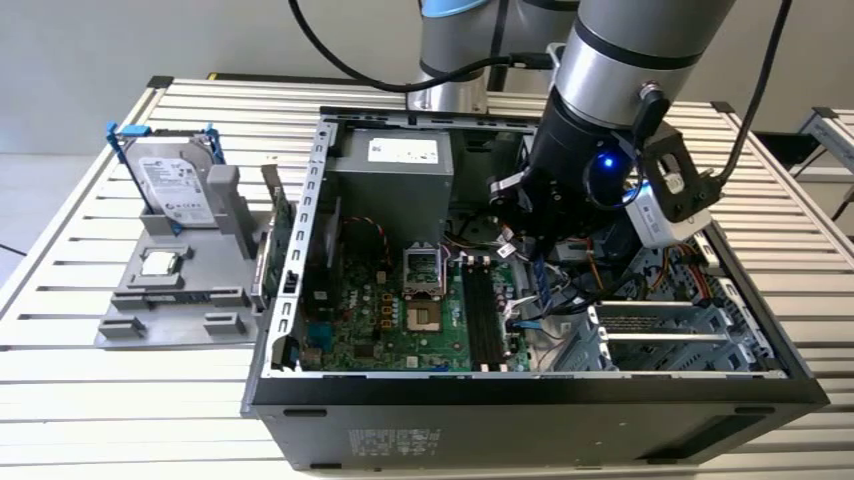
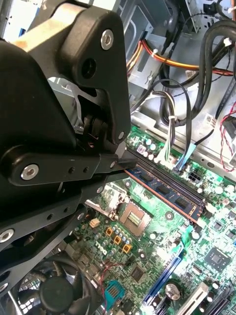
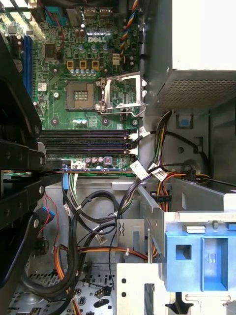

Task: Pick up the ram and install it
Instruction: 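Insert the ram into the slot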

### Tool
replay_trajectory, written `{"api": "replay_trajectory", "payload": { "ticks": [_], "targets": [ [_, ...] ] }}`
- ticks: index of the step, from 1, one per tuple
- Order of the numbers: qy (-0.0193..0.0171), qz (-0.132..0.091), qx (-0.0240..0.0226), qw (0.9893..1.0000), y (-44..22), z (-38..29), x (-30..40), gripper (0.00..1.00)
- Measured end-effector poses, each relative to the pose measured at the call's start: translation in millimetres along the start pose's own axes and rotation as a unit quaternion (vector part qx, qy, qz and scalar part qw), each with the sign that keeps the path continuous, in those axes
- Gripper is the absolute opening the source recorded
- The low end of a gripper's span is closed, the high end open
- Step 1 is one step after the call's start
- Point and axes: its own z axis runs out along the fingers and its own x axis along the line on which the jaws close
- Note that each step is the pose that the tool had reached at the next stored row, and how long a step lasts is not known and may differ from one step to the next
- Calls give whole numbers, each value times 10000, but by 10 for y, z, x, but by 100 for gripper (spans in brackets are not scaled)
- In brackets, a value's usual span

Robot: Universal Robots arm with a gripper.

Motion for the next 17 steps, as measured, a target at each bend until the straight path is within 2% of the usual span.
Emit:
{"api": "replay_trajectory", "payload": {
  "ticks": [10, 17],
  "targets": [
    [0, 0, 0, 10000, -4, 74, 6, 0],
    [0, 0, 0, 10000, -6, 168, 12, 0]
  ]
}}
